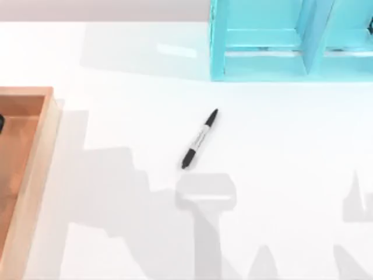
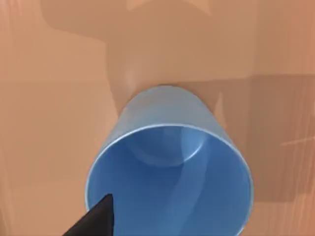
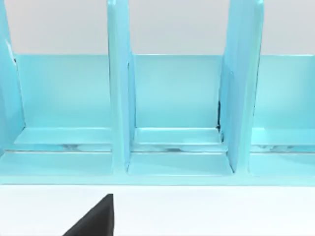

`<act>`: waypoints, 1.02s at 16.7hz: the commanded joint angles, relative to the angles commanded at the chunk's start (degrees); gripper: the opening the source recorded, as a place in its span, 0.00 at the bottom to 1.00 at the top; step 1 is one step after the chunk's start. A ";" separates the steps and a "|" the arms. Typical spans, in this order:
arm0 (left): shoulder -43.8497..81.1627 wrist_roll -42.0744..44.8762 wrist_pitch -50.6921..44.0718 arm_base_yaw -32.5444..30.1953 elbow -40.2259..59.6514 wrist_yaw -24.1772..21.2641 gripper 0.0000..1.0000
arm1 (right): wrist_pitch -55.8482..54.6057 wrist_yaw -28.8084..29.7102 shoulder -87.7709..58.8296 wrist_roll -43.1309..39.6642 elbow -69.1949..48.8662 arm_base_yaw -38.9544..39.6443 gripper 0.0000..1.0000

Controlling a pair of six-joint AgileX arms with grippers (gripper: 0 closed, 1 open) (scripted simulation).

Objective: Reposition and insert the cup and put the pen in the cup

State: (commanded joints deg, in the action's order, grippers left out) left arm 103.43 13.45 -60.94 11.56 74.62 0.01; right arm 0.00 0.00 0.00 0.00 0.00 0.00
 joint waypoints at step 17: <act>2.80 0.24 10.45 0.19 -7.72 -0.01 0.40 | 0.00 0.00 0.00 0.00 0.00 0.00 1.00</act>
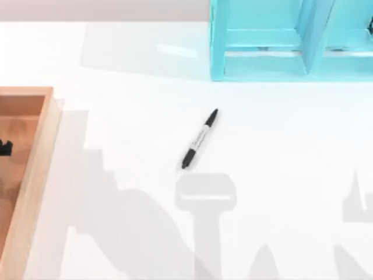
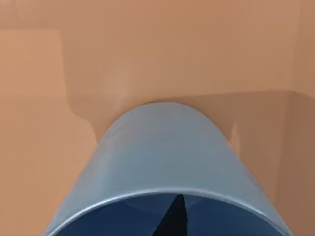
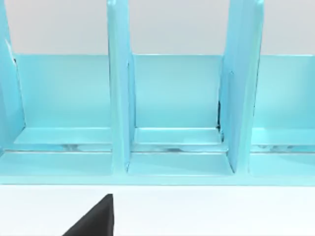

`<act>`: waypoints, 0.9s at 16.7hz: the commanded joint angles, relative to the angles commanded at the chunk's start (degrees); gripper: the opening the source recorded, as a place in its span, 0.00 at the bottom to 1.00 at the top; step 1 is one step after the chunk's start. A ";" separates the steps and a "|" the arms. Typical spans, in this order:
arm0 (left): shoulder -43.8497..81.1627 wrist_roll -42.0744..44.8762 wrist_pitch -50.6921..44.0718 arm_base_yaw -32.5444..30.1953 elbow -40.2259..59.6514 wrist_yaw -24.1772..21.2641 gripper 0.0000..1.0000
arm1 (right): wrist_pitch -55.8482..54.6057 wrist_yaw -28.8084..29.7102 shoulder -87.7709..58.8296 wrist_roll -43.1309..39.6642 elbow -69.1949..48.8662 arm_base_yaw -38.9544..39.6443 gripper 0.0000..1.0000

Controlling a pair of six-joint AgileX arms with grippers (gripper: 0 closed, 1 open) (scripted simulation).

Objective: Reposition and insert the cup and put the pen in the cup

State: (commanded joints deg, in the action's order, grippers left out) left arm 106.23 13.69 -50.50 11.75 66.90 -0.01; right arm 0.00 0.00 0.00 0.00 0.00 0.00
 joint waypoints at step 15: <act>-0.12 -0.07 -0.08 -0.08 0.16 0.00 0.00 | 0.00 0.00 0.00 0.00 0.00 0.00 1.00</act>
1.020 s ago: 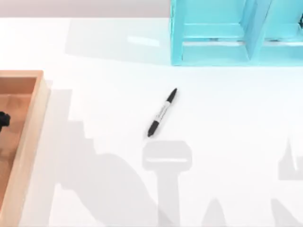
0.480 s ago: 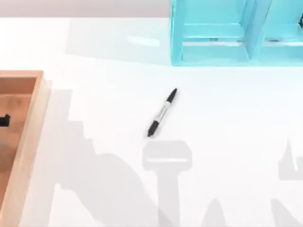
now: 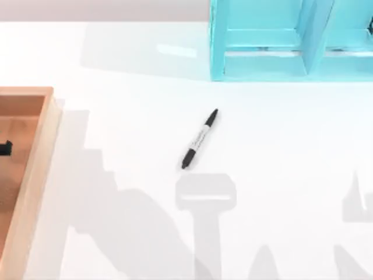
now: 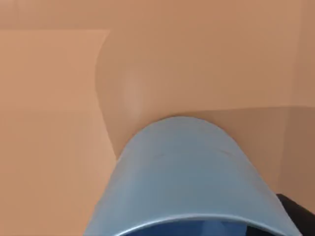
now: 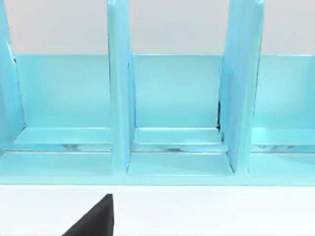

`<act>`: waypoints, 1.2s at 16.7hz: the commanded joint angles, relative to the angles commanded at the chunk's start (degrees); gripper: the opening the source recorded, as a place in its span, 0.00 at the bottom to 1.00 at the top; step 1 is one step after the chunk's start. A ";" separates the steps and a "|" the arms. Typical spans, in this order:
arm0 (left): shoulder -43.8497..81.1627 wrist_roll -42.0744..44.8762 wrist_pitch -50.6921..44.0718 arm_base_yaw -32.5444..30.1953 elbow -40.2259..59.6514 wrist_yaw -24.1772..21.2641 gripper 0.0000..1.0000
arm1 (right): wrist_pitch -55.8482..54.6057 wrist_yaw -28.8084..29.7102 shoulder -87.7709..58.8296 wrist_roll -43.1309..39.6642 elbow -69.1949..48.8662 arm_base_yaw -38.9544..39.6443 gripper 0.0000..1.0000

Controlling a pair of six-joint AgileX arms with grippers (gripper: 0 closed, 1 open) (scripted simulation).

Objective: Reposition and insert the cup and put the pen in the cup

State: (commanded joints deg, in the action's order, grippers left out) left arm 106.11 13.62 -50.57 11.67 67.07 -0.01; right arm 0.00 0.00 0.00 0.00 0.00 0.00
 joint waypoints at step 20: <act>-4.87 -26.82 -33.57 -26.84 28.57 0.13 0.00 | 0.00 0.00 0.00 0.00 0.00 0.00 1.00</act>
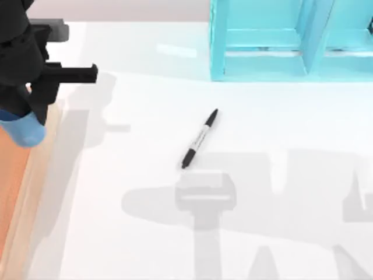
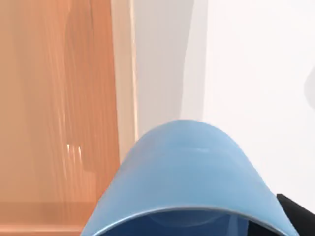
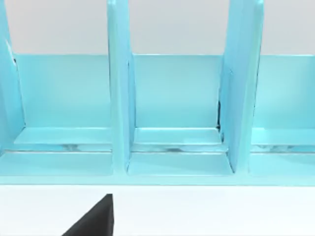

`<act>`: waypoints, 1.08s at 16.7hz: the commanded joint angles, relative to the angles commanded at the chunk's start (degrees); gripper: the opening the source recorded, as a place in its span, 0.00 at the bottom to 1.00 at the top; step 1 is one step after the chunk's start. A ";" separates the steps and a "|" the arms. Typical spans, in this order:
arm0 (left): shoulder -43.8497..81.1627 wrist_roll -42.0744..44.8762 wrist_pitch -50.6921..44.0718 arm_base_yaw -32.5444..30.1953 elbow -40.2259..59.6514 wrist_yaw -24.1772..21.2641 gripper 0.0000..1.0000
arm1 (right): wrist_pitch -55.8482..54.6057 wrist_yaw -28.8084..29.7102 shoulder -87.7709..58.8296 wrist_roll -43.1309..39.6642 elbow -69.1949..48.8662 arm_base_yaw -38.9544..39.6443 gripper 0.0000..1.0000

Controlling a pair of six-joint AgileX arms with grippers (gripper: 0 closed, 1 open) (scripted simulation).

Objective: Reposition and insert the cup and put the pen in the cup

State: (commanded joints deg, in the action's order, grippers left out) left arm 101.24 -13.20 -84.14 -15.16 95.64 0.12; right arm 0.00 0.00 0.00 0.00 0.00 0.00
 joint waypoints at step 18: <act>14.51 -14.76 16.09 -14.37 -1.21 3.84 0.00 | 0.00 0.00 0.00 0.00 0.00 0.00 1.00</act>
State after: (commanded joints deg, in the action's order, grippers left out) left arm 115.74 -27.96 -68.05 -29.53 94.43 3.96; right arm 0.00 0.00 0.00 0.00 0.00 0.00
